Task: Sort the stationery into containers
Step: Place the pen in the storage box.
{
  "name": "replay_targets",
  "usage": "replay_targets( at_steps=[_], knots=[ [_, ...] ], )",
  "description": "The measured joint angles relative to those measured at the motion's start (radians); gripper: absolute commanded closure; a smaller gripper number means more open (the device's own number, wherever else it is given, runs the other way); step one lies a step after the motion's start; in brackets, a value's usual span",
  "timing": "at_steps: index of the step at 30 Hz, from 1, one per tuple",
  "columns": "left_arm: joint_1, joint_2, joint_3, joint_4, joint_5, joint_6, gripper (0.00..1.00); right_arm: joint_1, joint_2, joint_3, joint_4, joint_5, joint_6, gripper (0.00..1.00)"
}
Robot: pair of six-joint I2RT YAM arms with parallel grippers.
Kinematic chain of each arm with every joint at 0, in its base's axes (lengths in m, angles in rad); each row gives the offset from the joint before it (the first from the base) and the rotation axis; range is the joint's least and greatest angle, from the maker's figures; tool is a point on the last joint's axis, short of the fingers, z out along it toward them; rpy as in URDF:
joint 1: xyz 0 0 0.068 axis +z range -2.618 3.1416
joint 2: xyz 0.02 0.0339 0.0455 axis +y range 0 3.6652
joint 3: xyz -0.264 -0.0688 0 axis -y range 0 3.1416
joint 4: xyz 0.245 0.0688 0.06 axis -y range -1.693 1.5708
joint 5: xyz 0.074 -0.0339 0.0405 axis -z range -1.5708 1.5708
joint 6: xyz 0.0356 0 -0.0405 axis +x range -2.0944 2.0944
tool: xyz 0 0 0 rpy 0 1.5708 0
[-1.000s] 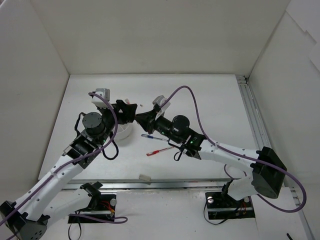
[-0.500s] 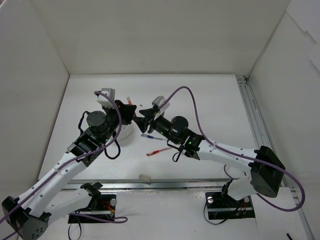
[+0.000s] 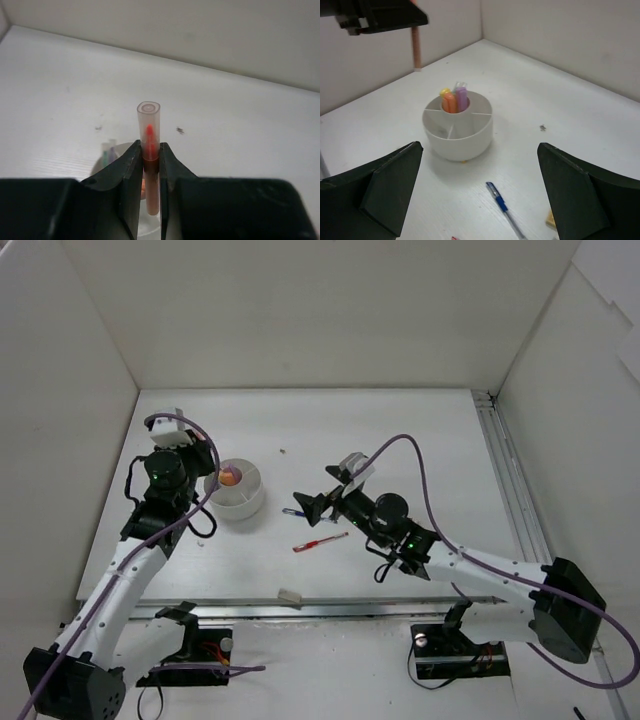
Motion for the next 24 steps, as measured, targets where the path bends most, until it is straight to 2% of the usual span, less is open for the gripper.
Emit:
replay_targets(
  at_steps=[4,7,15,24],
  knots=[
    [0.116,0.026,-0.040,0.021,-0.005,0.040,1.00,-0.044,-0.122,-0.100,-0.003,0.068,-0.003,0.02],
    [0.157,0.089,-0.060,0.071,0.003,0.052,1.00,-0.066,-0.179,-0.126,-0.002,0.113,-0.003,0.02],
    [0.161,0.314,-0.086,0.214,0.008,0.068,1.00,-0.092,-0.211,-0.161,0.006,0.140,-0.003,0.02],
    [0.166,0.341,-0.156,0.326,-0.023,0.058,1.00,-0.120,-0.301,-0.251,-0.004,0.182,-0.002,0.02]
  ],
)
